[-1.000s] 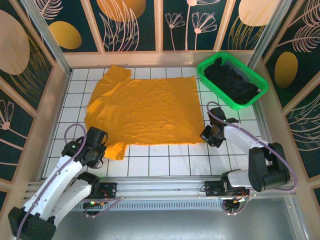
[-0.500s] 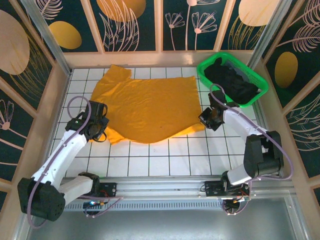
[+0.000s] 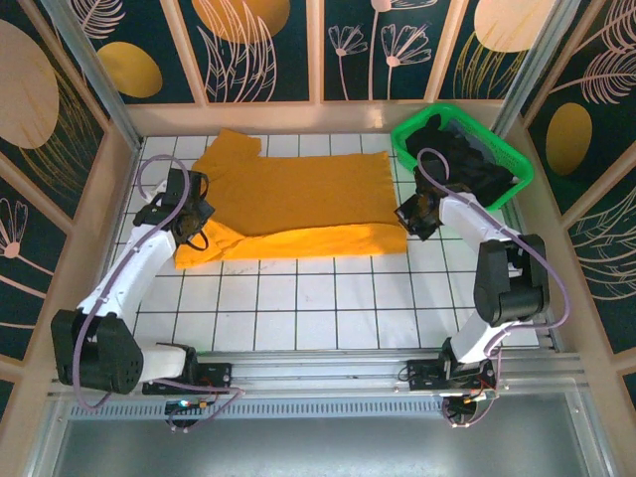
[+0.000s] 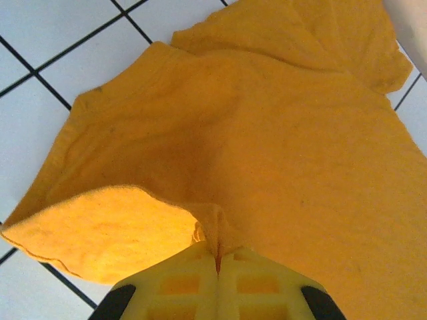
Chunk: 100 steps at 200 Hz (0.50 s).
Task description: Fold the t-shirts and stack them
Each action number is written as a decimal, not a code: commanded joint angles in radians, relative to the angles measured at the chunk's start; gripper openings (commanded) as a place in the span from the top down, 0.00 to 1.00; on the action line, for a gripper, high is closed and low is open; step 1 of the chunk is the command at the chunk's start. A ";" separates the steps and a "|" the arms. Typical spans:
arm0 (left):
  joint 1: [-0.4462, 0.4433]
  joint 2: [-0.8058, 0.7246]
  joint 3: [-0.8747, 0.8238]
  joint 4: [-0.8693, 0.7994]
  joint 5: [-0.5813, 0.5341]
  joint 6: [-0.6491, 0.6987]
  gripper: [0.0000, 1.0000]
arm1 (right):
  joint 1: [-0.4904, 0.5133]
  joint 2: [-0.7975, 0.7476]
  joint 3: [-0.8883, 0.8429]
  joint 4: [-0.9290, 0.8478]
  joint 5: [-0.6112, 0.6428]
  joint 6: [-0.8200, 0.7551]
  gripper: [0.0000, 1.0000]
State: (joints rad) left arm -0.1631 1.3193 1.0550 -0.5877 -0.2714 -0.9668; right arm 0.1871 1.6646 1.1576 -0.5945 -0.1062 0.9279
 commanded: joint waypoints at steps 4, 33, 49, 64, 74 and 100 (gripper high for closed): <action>0.014 0.022 0.026 0.040 -0.058 0.083 1.00 | -0.013 0.037 0.051 0.014 0.019 0.020 1.00; 0.016 0.049 0.035 0.103 -0.052 0.152 1.00 | -0.015 0.072 0.078 0.028 0.006 0.014 1.00; 0.016 0.074 0.044 0.138 -0.046 0.197 1.00 | -0.017 0.094 0.093 0.034 -0.010 0.009 1.00; 0.016 0.108 0.065 0.150 -0.049 0.244 1.00 | -0.017 0.111 0.107 0.042 -0.022 0.006 1.00; 0.016 0.134 0.085 0.151 -0.053 0.274 1.00 | -0.017 0.118 0.115 0.045 -0.024 0.005 1.00; 0.016 0.187 0.118 0.155 -0.076 0.332 1.00 | -0.016 0.150 0.146 0.043 -0.024 -0.007 1.00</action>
State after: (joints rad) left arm -0.1551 1.4689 1.1267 -0.4683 -0.3035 -0.7326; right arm 0.1772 1.7863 1.2560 -0.5606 -0.1215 0.9264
